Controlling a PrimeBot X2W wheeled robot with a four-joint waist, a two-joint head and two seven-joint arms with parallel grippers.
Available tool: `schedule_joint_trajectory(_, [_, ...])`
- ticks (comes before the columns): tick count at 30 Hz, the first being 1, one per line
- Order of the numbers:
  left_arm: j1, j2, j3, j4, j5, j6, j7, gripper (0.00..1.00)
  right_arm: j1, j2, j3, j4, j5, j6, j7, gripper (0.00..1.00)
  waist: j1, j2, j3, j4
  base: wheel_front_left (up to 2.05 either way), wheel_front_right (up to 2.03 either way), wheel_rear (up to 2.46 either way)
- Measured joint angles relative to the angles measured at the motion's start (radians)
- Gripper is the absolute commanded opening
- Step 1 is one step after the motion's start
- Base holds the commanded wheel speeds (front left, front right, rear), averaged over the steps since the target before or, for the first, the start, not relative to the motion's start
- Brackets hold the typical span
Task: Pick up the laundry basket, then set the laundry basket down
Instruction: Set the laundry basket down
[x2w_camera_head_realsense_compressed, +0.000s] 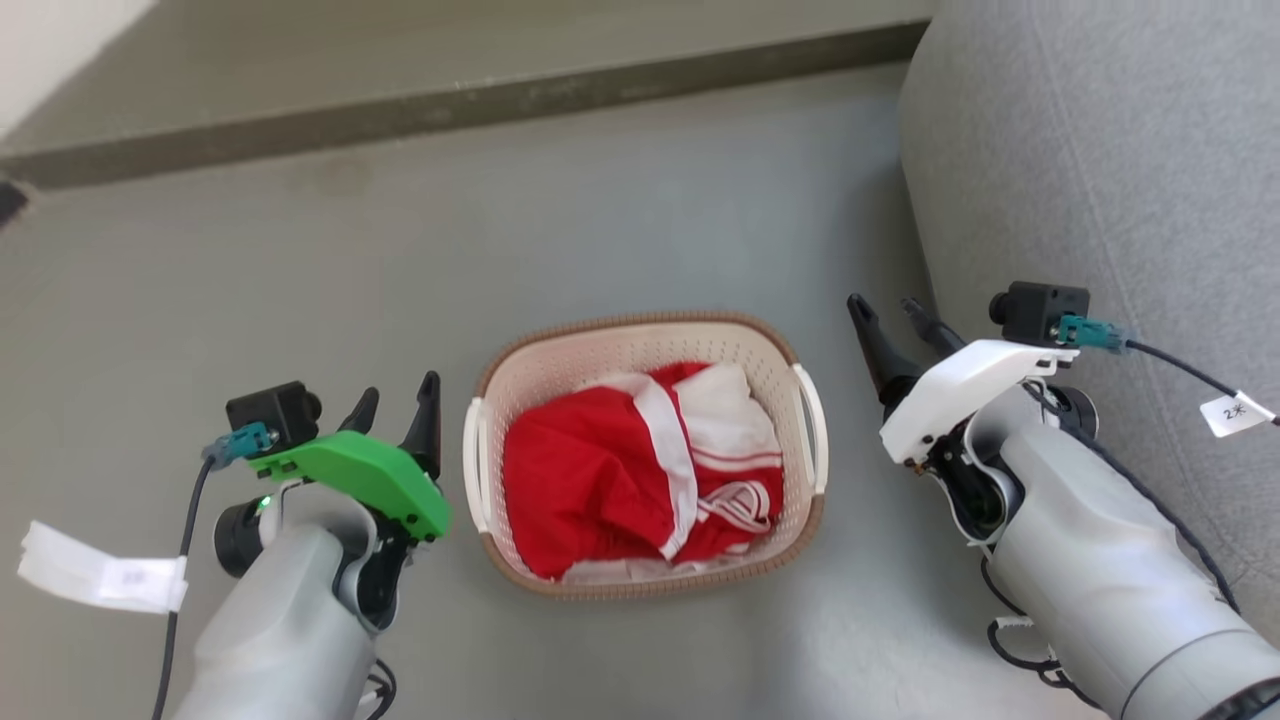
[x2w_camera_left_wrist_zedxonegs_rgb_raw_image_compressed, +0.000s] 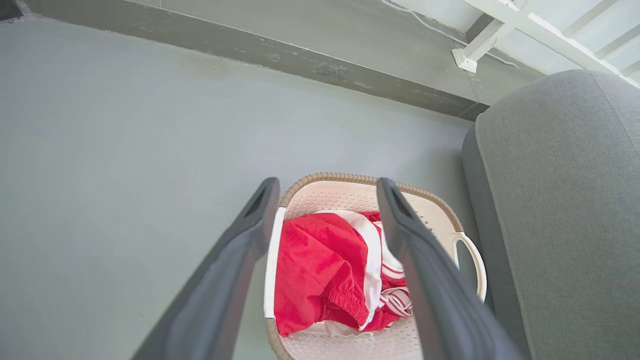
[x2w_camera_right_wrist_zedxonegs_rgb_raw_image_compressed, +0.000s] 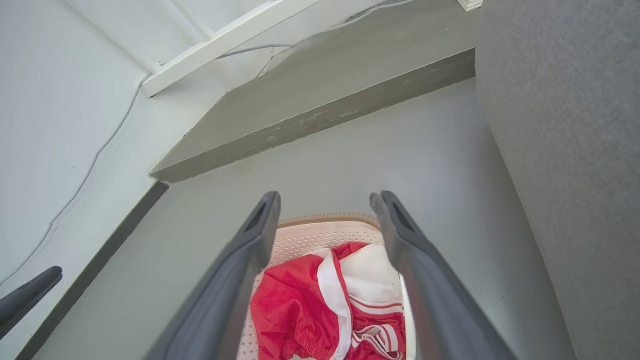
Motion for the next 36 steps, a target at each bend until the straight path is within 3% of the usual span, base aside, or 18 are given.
schedule_joint_trajectory(19, [0.116,0.010,0.090,-0.235,0.167,-0.001,0.000,1.00,0.135,-0.040,-0.112,-0.210,-0.141,0.000,0.000,1.00,0.0000,0.0000,-0.170,0.020,0.00,0.00,0.00])
schedule_joint_trajectory(36, [0.204,0.009,0.205,-0.458,0.272,0.000,0.000,1.00,0.231,-0.054,-0.248,-0.428,-0.250,-0.004,-0.001,1.00,0.0000,0.0000,-0.218,0.027,0.00,0.00,0.00])
